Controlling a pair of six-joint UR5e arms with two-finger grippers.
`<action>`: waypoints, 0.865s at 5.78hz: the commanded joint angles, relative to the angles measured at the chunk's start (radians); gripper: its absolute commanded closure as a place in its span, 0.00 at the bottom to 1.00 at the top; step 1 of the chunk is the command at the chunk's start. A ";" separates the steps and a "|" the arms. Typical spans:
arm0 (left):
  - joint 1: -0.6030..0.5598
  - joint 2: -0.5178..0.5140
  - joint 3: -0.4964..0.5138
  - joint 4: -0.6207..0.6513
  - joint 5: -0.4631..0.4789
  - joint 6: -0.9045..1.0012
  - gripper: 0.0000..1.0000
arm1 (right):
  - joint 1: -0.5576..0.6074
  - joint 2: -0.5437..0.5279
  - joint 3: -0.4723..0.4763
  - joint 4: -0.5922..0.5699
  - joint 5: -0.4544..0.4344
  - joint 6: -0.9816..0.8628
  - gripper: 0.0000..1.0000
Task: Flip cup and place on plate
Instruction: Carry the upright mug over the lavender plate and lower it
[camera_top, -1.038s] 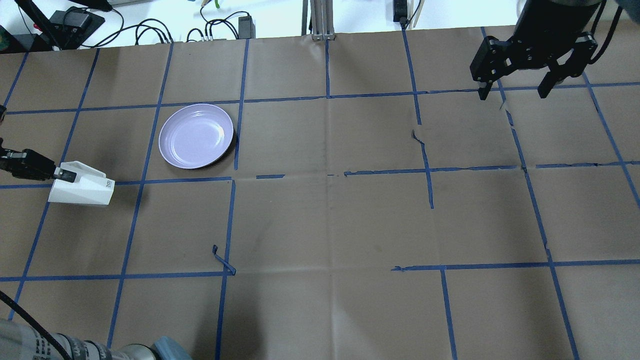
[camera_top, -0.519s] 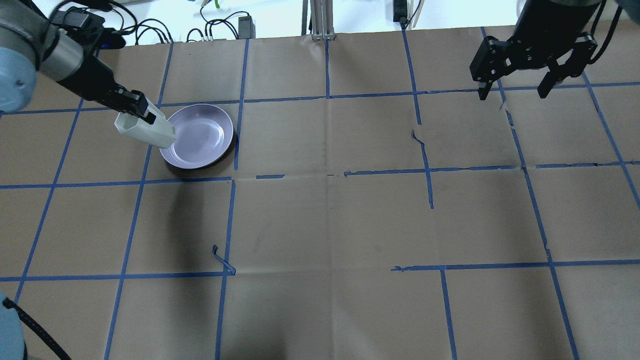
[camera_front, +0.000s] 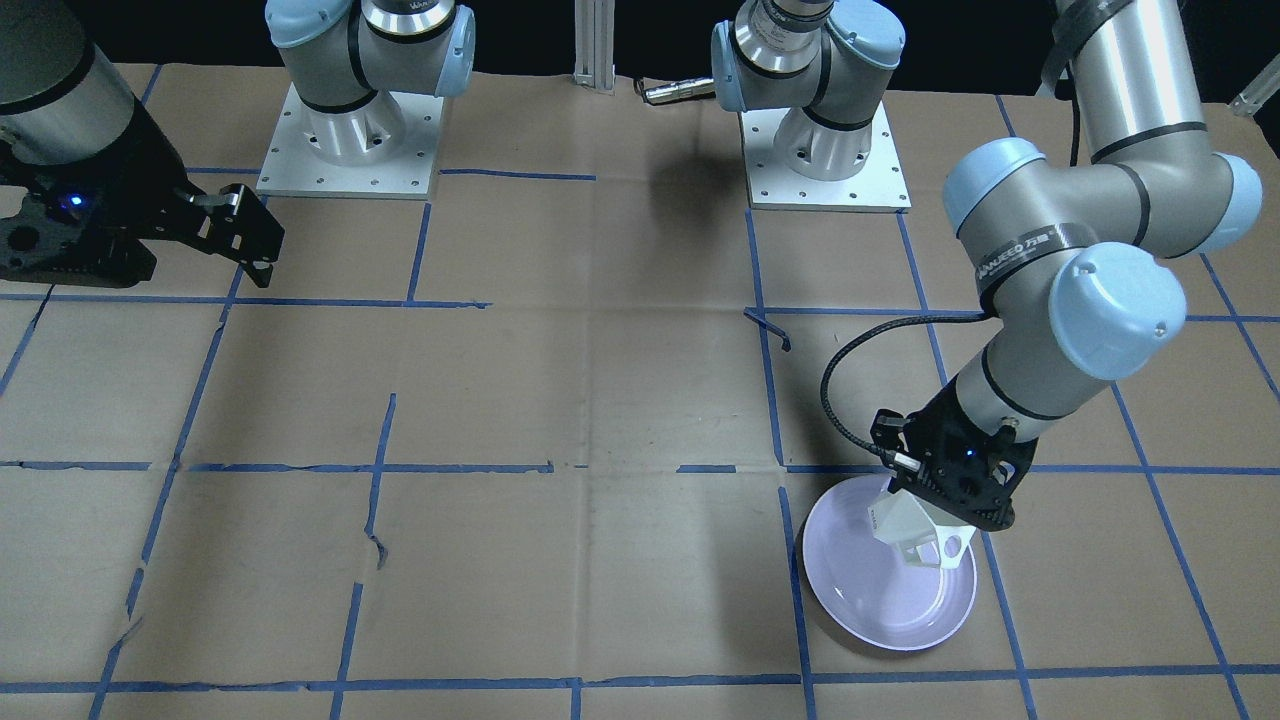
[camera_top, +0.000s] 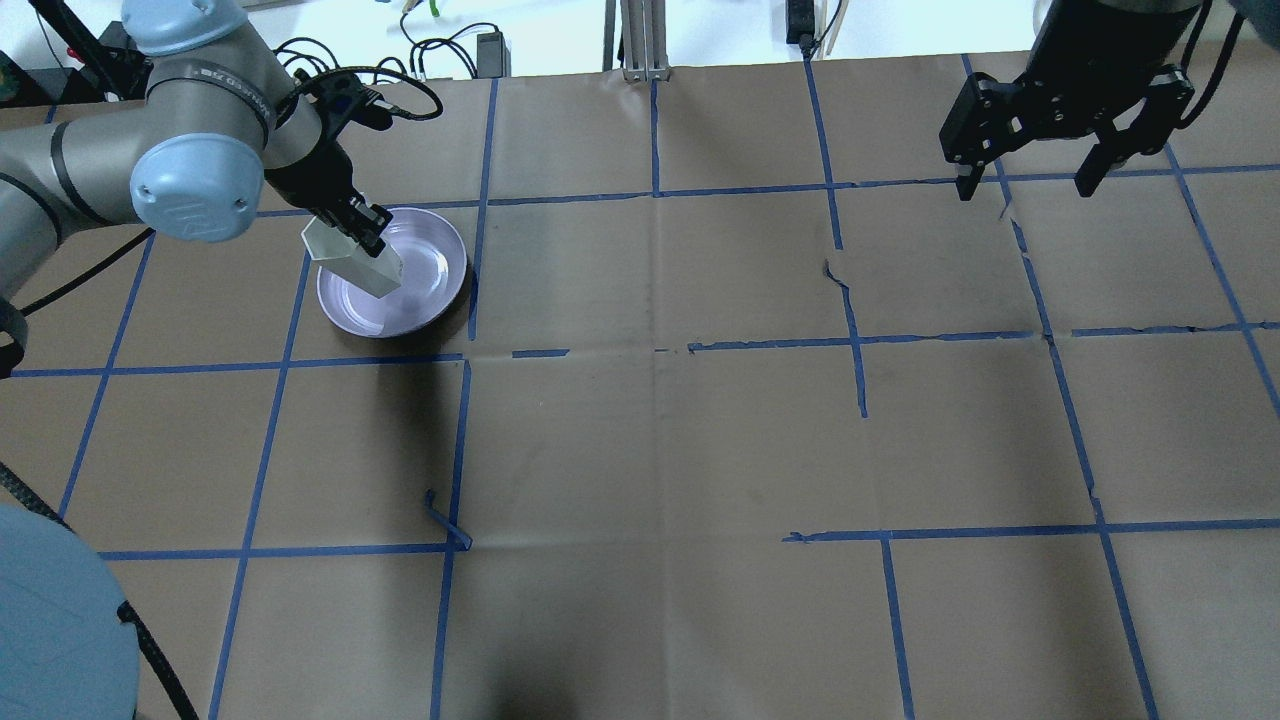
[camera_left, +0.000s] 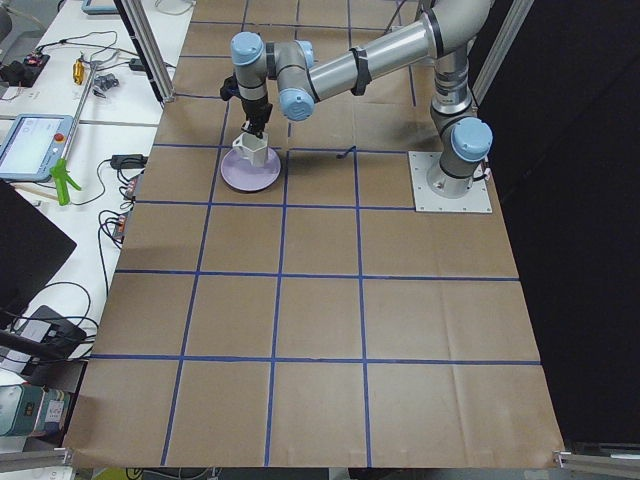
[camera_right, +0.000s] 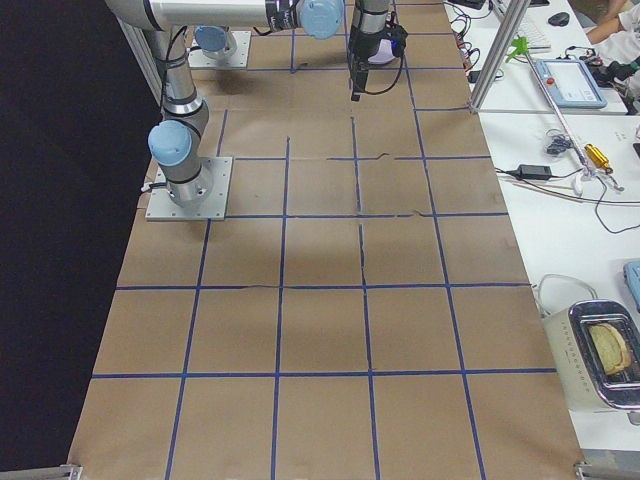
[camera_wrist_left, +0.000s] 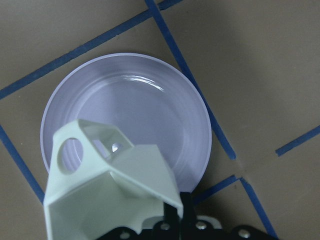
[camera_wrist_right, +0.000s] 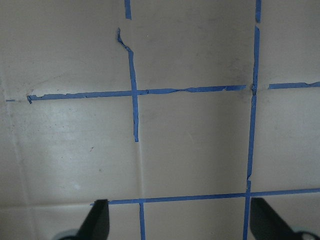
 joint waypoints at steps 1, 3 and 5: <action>-0.009 -0.029 -0.007 0.024 0.009 -0.005 0.98 | 0.000 0.000 0.000 0.000 0.000 0.000 0.00; -0.009 -0.048 -0.017 0.032 0.011 -0.003 0.94 | 0.000 0.000 0.000 0.000 0.000 0.000 0.00; -0.009 -0.054 -0.020 0.061 0.009 -0.003 0.16 | 0.000 0.000 0.000 0.000 0.000 0.000 0.00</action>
